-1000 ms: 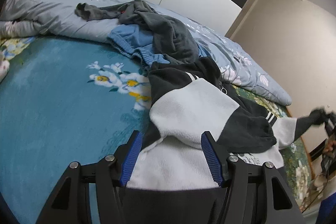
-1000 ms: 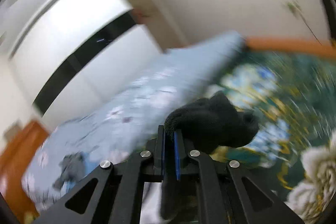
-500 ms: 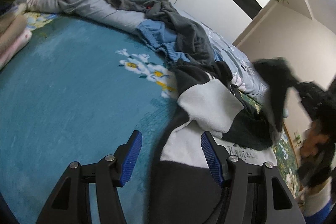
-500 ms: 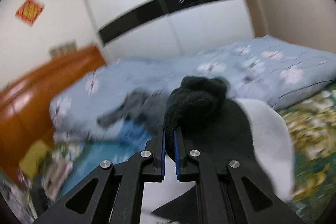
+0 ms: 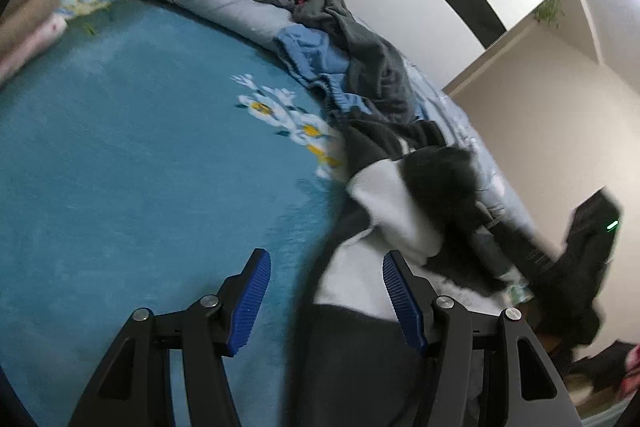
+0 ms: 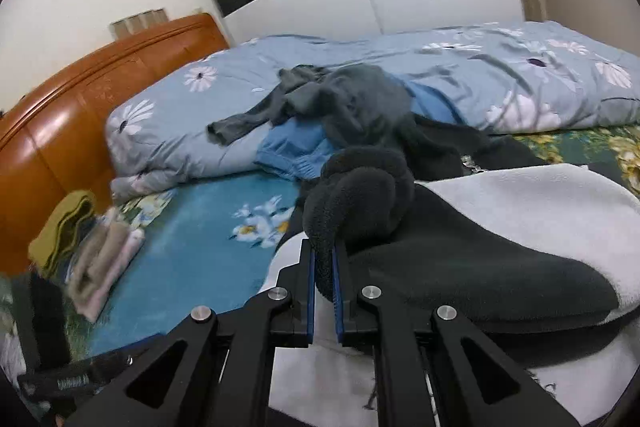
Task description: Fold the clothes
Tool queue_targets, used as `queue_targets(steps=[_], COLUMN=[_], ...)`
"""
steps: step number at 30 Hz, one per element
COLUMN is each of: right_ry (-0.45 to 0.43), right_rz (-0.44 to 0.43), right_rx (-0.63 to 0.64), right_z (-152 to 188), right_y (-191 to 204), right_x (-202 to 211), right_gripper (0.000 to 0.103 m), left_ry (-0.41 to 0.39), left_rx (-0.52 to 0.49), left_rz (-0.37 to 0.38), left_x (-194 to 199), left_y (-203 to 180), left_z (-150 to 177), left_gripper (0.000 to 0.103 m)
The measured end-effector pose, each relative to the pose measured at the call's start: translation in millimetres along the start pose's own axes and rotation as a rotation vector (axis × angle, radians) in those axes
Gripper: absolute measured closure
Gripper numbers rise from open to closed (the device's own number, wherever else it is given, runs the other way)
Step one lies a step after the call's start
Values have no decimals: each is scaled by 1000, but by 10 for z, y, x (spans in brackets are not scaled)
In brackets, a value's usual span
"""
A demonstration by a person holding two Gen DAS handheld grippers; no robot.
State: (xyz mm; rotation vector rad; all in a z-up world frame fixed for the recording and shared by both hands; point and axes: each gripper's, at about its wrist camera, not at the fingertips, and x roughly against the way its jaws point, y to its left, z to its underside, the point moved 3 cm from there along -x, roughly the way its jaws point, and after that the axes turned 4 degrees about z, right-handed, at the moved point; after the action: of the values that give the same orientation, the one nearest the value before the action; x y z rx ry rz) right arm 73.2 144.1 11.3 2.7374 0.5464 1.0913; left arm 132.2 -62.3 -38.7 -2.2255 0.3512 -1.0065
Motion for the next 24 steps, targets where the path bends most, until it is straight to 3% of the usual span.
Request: queue_targets(steps=[5,8,12,17,24], right_ry=[102,130,97,11,-5], right_rz=[12,1,-20,-17,40], right_rx=[24,76,101,-41,-157], right_z=[230,291,345,429,632], right_y=[-14,34,-34,-480,-990], right_x=[-158,-117,201,686,1002], right_gripper=[91,81,80,78,77], left_ry=[28,42,68,122,151], left_rx=[-22,-45,-143,-258,-103], left_rz=[62,95,99,56,116], left_x=[-196,-330,-531,-912,-1276], left_y=[-241,-418,-714,-982,-888], left_z=[-110,-193,-235,-199,-303], left_gripper=[40,40,38,37,38])
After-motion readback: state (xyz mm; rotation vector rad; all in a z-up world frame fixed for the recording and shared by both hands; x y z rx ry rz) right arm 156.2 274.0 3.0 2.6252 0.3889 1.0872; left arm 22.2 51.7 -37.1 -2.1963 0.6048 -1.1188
